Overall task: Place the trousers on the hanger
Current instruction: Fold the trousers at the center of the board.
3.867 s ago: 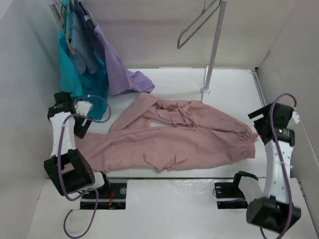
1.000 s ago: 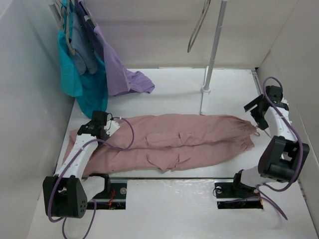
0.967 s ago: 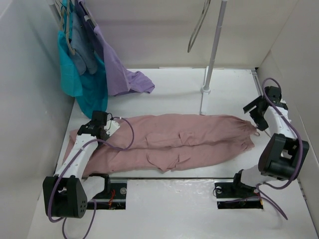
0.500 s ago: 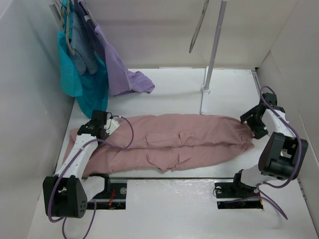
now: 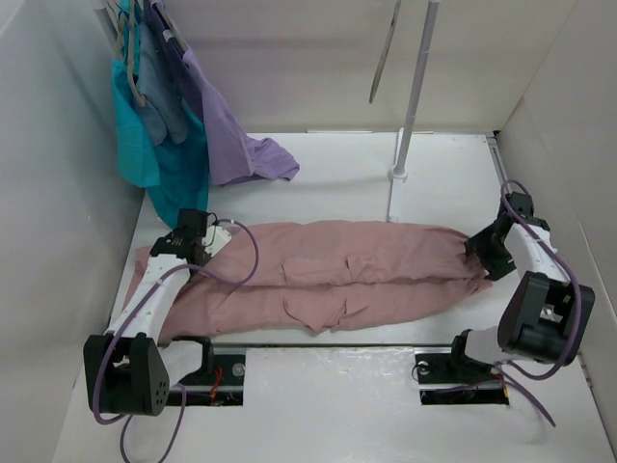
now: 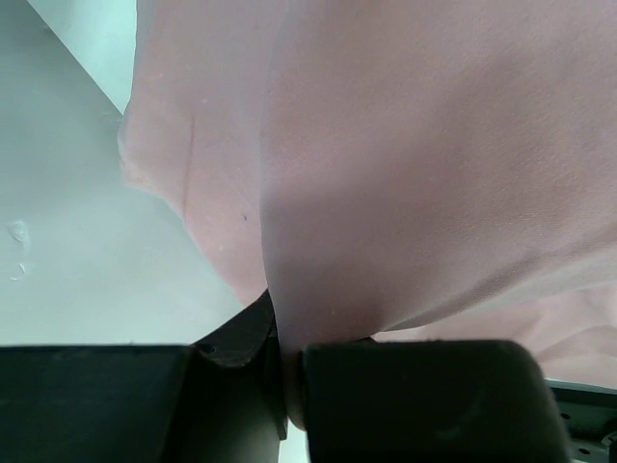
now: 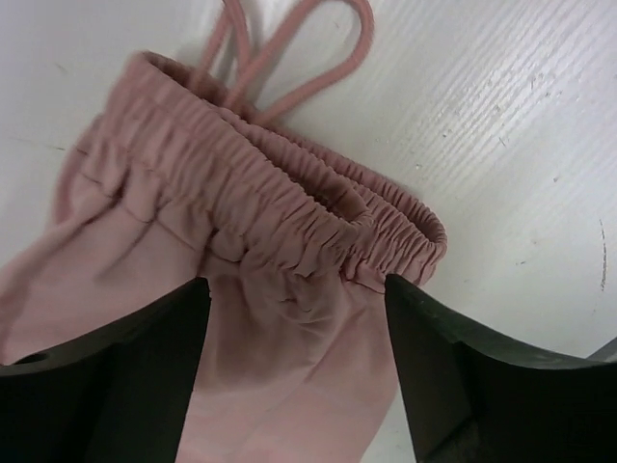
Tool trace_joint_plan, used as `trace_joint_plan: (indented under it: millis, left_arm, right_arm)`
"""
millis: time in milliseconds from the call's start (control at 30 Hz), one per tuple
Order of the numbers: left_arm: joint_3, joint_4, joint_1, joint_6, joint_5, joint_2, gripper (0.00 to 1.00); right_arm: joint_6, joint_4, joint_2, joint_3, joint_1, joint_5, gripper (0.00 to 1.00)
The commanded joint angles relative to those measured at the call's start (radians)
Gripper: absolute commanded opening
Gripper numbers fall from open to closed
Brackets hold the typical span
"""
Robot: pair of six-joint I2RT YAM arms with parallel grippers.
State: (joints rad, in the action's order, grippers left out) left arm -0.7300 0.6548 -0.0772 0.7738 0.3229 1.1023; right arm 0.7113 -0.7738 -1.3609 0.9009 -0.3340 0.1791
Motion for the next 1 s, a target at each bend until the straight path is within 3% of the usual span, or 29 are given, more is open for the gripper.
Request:
trace_joint_plan:
  millis: [0, 100, 167, 200, 267, 300, 467, 667, 867, 967]
  left_arm:
    - [-0.034, -0.004, 0.002, 0.001, 0.015, 0.005, 0.02]
    - [-0.025, -0.014, 0.002, 0.001, 0.033, 0.005, 0.02]
    - [-0.016, -0.023, 0.002, 0.001, 0.044, 0.005, 0.02]
    - [-0.016, -0.023, 0.002, 0.001, 0.054, 0.005, 0.02]
    - [-0.016, -0.050, 0.002, 0.001, 0.083, 0.005, 0.02]
    - [-0.006, -0.066, 0.011, 0.027, 0.099, 0.005, 0.02]
    - [-0.046, -0.237, 0.020, 0.156, 0.215, 0.017, 0.00]
    - [-0.273, -0.257, 0.085, 0.261, 0.304, 0.042, 0.00]
    - [-0.380, -0.477, 0.158, 0.522, 0.363, -0.028, 0.00]
    - [-0.393, -0.332, 0.159, 0.518, 0.279, -0.079, 0.00]
  right_arm:
    - [0.011, 0.041, -0.044, 0.004, -0.005, -0.017, 0.75]
    - [0.011, 0.041, -0.081, 0.029, -0.005, -0.026, 0.70]
    - [0.011, 0.041, -0.081, 0.029, -0.005, 0.015, 0.58]
    - [0.011, 0.041, -0.070, 0.039, -0.005, 0.040, 0.41]
    - [-0.012, 0.041, -0.070, 0.072, -0.005, 0.109, 0.19]
    - [-0.022, 0.041, -0.070, 0.110, -0.005, 0.128, 0.01]
    - [-0.104, 0.039, -0.079, 0.240, -0.005, 0.155, 0.00]
    - [-0.179, 0.039, 0.029, 0.349, -0.005, 0.123, 0.00]
    - [-0.219, 0.128, 0.170, 0.264, -0.005, -0.022, 0.00]
    - [-0.219, 0.139, 0.195, 0.227, -0.005, -0.044, 0.00]
